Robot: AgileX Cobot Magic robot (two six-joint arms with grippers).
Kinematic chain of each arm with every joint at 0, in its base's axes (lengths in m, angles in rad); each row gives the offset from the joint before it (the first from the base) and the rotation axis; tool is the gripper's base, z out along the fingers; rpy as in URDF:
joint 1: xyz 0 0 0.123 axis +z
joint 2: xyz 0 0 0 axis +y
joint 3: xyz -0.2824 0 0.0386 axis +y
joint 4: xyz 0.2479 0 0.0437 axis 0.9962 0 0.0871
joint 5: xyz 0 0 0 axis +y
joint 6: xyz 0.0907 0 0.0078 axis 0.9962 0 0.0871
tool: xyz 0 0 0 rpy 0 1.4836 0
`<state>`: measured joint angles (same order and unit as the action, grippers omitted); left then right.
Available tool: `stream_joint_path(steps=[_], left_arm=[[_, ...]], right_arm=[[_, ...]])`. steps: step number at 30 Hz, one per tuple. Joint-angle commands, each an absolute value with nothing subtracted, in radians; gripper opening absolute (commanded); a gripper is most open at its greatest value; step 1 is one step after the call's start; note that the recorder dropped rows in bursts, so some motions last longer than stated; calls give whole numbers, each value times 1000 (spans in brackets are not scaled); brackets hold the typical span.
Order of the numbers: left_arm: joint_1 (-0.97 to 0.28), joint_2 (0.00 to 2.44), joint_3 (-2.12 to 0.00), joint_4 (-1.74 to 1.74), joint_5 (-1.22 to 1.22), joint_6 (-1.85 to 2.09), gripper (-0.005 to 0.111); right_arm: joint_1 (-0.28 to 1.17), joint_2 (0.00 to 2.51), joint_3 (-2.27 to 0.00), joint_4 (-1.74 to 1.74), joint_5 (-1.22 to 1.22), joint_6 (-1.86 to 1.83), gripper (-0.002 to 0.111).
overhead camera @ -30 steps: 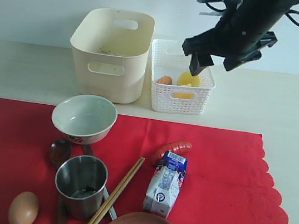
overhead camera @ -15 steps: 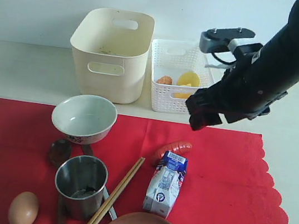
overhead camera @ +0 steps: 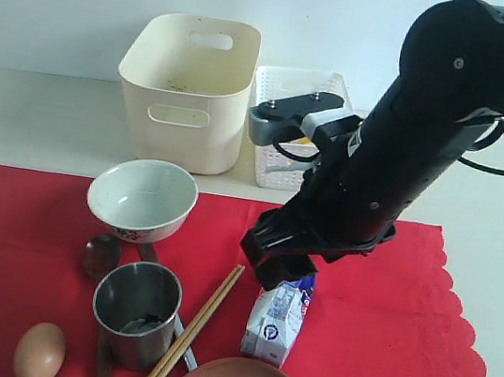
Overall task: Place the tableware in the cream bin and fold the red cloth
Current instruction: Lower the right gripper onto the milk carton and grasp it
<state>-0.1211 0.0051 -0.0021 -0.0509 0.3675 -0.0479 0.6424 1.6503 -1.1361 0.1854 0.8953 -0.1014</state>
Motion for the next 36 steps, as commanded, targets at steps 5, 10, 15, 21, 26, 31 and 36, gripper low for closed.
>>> stream_joint_path(steps=[5, 10, 15, 21, 26, 31, 36], left_arm=[[-118, 0, 0, -53, 357, -54, 0], [-118, 0, 0, -53, 357, -54, 0], [-118, 0, 0, -53, 357, -54, 0], [-118, 0, 0, -53, 357, -54, 0], [-118, 0, 0, -53, 357, -54, 0], [-118, 0, 0, -53, 357, -54, 0], [-118, 0, 0, -53, 357, -54, 0]], right_arm=[[645, 1675, -1133, 174, 895, 69, 88], [645, 1783, -1135, 174, 843, 199, 93], [645, 1872, -1135, 174, 781, 275, 93], [645, 1927, -1135, 174, 745, 300, 92], [645, 1934, -1135, 140, 731, 310, 86], [645, 1934, -1135, 65, 741, 407, 54], [645, 1934, -1135, 74, 735, 414, 44]])
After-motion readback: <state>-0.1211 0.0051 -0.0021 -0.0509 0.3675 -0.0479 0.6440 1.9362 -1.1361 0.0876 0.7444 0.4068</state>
